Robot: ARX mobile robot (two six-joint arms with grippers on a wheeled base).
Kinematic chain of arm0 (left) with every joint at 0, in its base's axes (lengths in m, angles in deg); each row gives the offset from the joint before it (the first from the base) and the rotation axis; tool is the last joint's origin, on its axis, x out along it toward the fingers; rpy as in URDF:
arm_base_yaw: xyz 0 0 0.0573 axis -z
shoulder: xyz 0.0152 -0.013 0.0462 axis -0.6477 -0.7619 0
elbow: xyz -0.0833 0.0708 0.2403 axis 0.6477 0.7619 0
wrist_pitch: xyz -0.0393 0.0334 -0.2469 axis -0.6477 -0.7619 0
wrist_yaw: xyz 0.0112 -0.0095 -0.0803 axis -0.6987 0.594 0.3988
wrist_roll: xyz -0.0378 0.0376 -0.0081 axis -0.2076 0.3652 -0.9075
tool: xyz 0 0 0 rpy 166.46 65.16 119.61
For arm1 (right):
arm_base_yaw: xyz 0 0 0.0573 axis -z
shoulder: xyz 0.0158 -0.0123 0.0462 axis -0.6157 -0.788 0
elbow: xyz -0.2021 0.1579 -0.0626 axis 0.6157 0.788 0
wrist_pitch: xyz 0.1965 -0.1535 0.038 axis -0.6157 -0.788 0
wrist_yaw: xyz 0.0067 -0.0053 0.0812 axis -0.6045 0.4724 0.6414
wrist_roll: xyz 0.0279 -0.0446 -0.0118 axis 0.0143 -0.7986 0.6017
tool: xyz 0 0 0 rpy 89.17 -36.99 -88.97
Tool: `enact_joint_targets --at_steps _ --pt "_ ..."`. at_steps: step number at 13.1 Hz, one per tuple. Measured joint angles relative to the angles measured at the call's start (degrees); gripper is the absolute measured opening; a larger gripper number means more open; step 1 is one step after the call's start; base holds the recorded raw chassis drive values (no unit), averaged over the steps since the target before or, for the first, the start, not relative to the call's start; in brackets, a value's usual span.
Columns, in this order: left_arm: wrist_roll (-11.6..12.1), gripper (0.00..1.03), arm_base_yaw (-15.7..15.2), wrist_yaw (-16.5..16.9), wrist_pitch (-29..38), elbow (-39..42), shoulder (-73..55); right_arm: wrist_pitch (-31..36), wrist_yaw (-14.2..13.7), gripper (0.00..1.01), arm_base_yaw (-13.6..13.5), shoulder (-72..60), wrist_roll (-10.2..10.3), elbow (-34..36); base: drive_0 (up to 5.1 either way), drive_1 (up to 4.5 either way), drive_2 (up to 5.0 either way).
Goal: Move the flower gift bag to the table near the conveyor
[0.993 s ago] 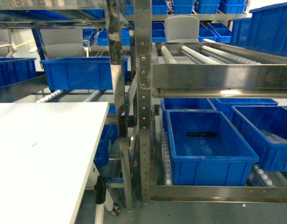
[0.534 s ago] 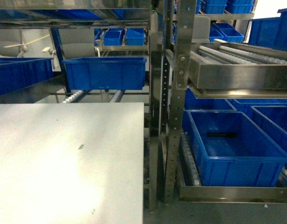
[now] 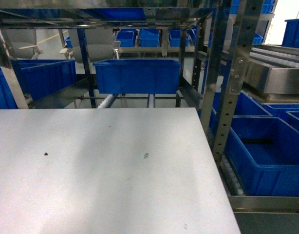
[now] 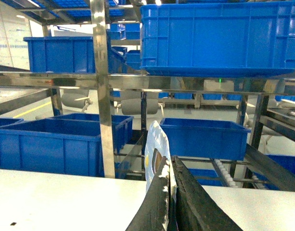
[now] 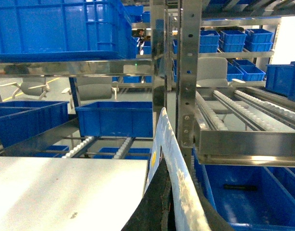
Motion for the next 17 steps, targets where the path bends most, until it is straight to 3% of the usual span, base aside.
enact_joint_targets --at_steps 17 --pt "0.00 0.02 0.00 0.00 0.02 0.00 0.04 0.07 0.00 0.02 0.00 -0.02 0.00 0.02 -5.0 2.44 2.4"
